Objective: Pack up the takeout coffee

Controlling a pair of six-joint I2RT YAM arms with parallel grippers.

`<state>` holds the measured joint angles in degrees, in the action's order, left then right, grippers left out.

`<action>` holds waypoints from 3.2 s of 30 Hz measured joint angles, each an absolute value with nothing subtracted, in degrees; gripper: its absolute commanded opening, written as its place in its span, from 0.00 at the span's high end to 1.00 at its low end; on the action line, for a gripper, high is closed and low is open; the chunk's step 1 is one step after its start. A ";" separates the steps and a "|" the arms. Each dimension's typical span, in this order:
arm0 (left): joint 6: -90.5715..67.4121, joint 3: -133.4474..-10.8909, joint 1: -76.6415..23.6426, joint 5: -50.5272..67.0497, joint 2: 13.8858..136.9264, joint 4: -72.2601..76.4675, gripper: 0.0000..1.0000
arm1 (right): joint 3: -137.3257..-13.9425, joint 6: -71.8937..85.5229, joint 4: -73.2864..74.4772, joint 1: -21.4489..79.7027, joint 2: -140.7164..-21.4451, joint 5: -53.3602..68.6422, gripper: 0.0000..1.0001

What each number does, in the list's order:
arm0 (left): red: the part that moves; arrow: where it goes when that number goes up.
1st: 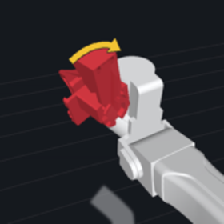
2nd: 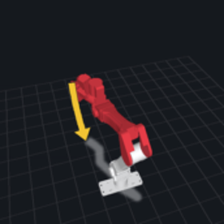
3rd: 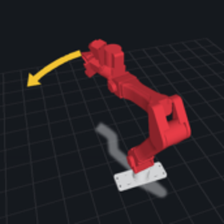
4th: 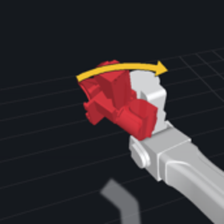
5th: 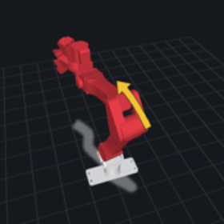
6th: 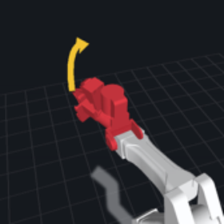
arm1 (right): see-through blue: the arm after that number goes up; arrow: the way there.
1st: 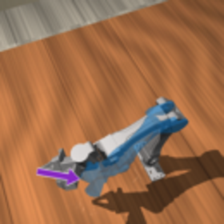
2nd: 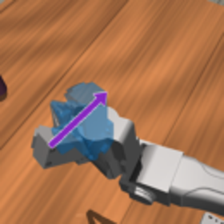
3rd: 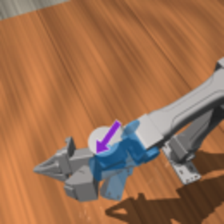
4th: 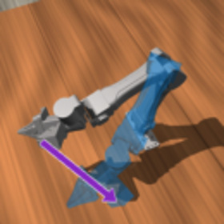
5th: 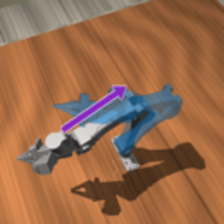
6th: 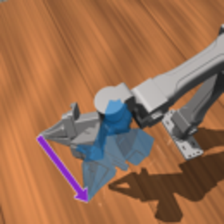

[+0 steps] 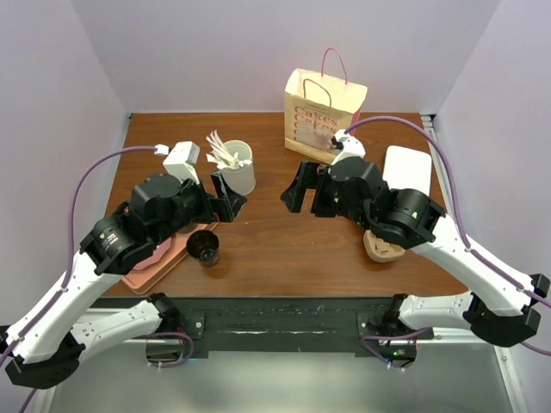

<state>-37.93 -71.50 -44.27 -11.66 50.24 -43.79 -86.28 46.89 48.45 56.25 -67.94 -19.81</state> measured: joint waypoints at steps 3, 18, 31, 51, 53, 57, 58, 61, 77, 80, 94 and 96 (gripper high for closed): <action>-38.37 -71.44 -44.27 -12.67 50.24 -43.81 0.03 | -85.71 46.98 48.01 56.25 -68.03 -19.84 0.02; -60.62 -72.88 -44.27 -31.24 52.36 -68.49 0.22 | -85.73 50.63 34.35 57.19 -90.96 -8.95 0.48; -68.82 -65.69 -44.27 -34.83 39.53 -74.30 0.25 | -89.58 53.65 24.80 60.45 -108.71 -0.78 0.65; -60.20 -64.31 -44.27 -30.06 35.73 -66.67 0.17 | -99.57 49.89 31.75 61.21 -117.60 -0.34 0.75; -60.18 -64.31 -44.27 -29.98 35.18 -66.65 0.17 | -99.66 49.82 32.84 61.25 -117.97 -0.51 0.76; -60.18 -64.31 -44.27 -30.00 34.09 -66.63 0.17 | -100.29 49.50 34.37 61.39 -118.32 -0.67 0.89; -60.16 -64.31 -44.27 -30.00 33.98 -66.63 0.17 | -100.49 49.36 34.46 61.45 -118.39 -0.73 0.95; -59.77 -64.31 -44.27 -29.93 33.82 -66.63 0.18 | -100.60 49.04 34.74 61.60 -118.45 -0.78 1.00; -57.87 -54.46 -44.27 -18.81 37.19 -61.10 0.30 | -84.60 49.98 39.27 59.09 -98.24 -4.91 1.00; -57.12 -54.19 -44.27 -16.25 40.62 -59.02 0.33 | -80.12 50.57 39.62 56.93 -94.39 -5.10 1.00; -49.41 -42.65 -30.00 5.13 49.32 -44.25 0.46 | -78.72 52.07 46.76 55.81 -94.21 -12.99 0.92; -48.86 -40.69 -29.65 7.57 48.93 -42.35 0.47 | -78.72 52.29 46.76 55.81 -94.21 -13.17 0.91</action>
